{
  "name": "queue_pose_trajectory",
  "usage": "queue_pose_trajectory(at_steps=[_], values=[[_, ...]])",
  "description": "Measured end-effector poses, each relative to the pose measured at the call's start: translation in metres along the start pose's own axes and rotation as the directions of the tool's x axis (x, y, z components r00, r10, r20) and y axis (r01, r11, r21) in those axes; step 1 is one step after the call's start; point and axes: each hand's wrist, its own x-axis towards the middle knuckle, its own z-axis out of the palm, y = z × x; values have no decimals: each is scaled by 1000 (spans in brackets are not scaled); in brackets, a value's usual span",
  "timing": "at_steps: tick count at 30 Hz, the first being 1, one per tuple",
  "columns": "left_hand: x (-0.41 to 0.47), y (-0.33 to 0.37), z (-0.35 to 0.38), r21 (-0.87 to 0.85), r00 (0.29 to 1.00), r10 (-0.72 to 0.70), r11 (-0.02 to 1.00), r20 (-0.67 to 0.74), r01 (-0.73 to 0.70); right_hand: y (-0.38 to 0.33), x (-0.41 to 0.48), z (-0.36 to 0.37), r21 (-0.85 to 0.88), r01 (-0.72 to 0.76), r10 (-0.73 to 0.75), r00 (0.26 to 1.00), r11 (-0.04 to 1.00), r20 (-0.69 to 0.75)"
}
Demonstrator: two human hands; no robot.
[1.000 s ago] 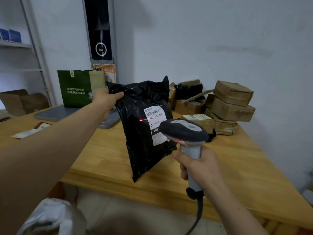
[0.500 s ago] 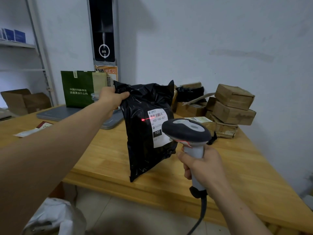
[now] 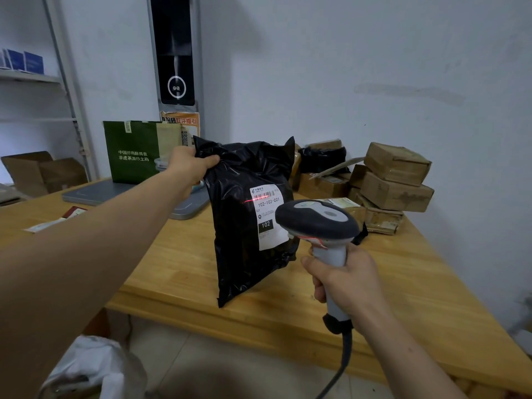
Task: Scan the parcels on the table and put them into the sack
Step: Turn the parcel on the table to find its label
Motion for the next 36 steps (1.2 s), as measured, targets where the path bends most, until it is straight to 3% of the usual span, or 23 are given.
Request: queue_pose_trajectory(at_steps=[17, 25, 29, 32, 36], values=[[5, -4, -12, -10, 1000, 4, 1000, -9, -4, -6, -2, 6, 56, -8, 6, 1000, 998, 28], [-12, -33, -96, -51, 981, -78, 996, -179, 70, -13, -15, 56, 169, -48, 6, 971, 984, 239], [-44, -73, -177, -130, 918, -217, 974, -332, 183, -17, -33, 103, 206, -50, -29, 931, 977, 364], [-74, -100, -241, -189, 817, -319, 947, -481, 259, -19, -53, 142, 203, -78, -27, 882, 976, 470], [-108, -139, -307, -235, 668, -355, 935, -654, 267, -16, -79, 192, 160, -126, 5, 799, 979, 602]])
